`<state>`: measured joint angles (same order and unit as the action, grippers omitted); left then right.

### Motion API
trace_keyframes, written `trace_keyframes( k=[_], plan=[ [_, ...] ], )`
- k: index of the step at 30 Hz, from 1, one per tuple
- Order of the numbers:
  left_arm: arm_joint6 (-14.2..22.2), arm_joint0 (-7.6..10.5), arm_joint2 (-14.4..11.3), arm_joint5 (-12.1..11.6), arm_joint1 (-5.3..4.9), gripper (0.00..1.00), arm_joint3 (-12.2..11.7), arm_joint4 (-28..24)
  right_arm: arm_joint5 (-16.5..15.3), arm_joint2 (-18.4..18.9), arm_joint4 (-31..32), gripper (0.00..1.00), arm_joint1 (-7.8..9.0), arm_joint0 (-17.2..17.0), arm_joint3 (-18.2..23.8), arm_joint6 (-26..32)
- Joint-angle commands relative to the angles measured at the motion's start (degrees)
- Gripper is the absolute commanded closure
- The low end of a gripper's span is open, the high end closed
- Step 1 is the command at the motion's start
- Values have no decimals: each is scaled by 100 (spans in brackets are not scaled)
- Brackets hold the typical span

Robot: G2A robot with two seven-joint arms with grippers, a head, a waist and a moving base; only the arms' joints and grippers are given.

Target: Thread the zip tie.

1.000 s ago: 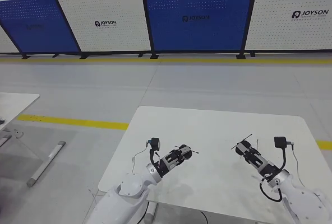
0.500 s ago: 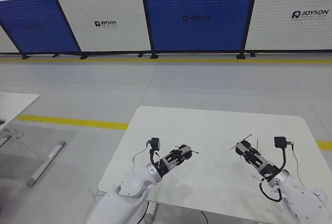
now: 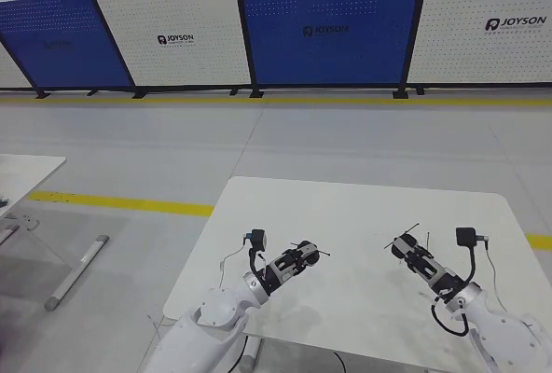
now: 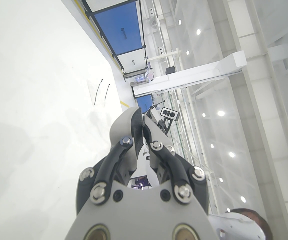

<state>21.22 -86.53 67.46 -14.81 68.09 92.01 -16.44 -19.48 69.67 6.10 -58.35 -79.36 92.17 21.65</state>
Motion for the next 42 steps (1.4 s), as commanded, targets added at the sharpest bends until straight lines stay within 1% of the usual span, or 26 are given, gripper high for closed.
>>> trace_keyframes(
  k=[1,18,20,21,23,24,27,28,30,31,37,41,42],
  plan=[
    [0,0,0,0,0,100,0,0,0,0,0,100,0,0,0,0],
    [-16,4,-1,-1,1,100,7,7,0,0,0,100,0,0,0,0],
    [-229,4,6,-100,6,100,29,141,0,0,0,100,0,0,0,0],
    [-410,-13,-8,-187,12,100,33,292,0,0,0,100,0,0,0,0],
    [-493,-18,-66,-224,25,100,50,302,0,0,0,100,0,0,0,0],
    [-605,1,-79,-267,32,100,59,387,0,0,0,100,0,0,0,0],
    [-784,54,-224,-280,55,100,74,693,0,0,0,100,0,0,0,0],
    [-900,91,-301,-286,70,100,59,867,0,0,0,100,0,0,0,0],
    [-1008,160,-431,-266,98,100,8,972,0,0,0,100,0,0,0,0],
    [-1030,192,-465,-253,106,100,-20,997,0,0,0,100,0,0,0,0],
    [-1030,192,-465,-253,106,100,-20,997,0,0,0,100,0,0,0,0],
    [-1030,192,-465,-253,106,100,-20,997,0,-76,-106,100,-51,9,0,-245],
    [-1054,198,-459,-247,107,100,-19,1005,0,-130,-72,100,-73,10,25,-384]
  ],
)
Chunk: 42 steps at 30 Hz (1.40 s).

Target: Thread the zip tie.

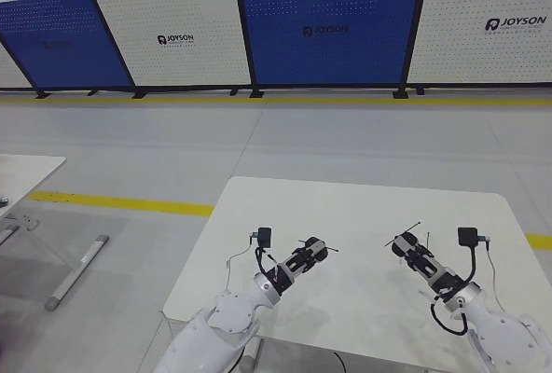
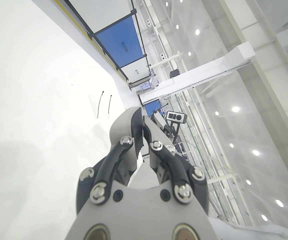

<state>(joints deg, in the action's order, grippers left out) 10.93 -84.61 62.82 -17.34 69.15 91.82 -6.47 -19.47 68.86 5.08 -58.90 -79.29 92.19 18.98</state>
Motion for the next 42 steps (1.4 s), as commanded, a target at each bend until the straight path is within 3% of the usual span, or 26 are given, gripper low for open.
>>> trace_keyframes(
  k=[1,5,8,22,29,35,42],
  plan=[
    [-152,31,26,22,4,100,4,92,-1,-116,83,100,-36,-4,55,-205],
    [-589,112,-75,83,40,100,-8,492,-1,-337,203,100,-95,22,118,-384],
    [-684,208,-196,143,73,100,-80,599,-1,-501,318,100,-126,72,108,-303],
    [-602,232,-257,173,83,100,-106,591,8,-556,250,100,-138,90,81,-188],
    [-602,232,-257,173,83,100,-106,591,-1,-774,-19,100,-263,13,122,-814],
    [-602,232,-257,173,83,100,-106,591,-1,-1039,263,100,-386,35,-98,-1552],
    [-602,232,-257,173,83,100,-106,591,-1,-1053,297,100,-390,39,-120,-1555]
  ],
)
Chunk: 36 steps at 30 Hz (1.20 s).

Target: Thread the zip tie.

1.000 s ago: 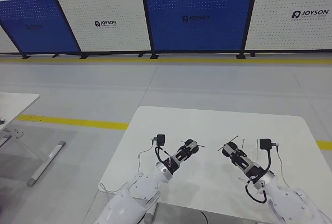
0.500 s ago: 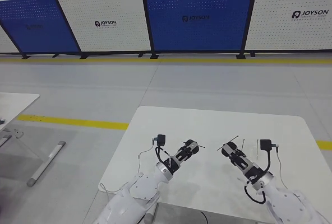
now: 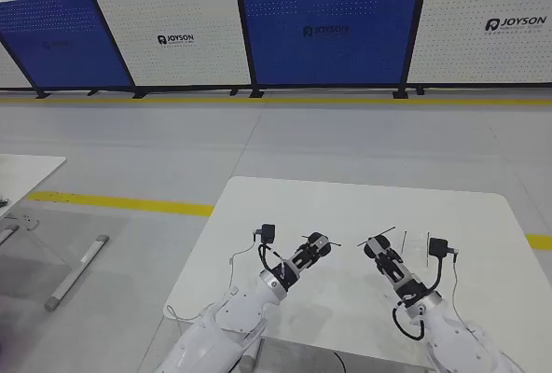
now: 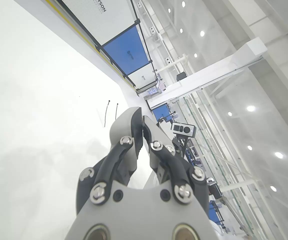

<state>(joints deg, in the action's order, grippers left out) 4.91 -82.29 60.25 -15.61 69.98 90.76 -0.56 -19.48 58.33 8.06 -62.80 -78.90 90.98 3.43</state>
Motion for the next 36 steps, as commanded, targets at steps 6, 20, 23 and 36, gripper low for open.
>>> trace_keyframes(
  k=[6,20,23,36],
  plan=[
    [0,0,0,0,0,100,0,0,37,-34,94,100,-29,-26,-2,-157],
    [0,0,0,0,0,100,0,0,0,-597,303,100,-285,-52,-69,-840],
    [0,0,0,0,0,100,0,0,0,-597,303,100,-285,-52,-69,-840],
    [0,0,0,0,0,100,0,0,0,-538,207,100,-359,-129,15,-1179]
  ],
)
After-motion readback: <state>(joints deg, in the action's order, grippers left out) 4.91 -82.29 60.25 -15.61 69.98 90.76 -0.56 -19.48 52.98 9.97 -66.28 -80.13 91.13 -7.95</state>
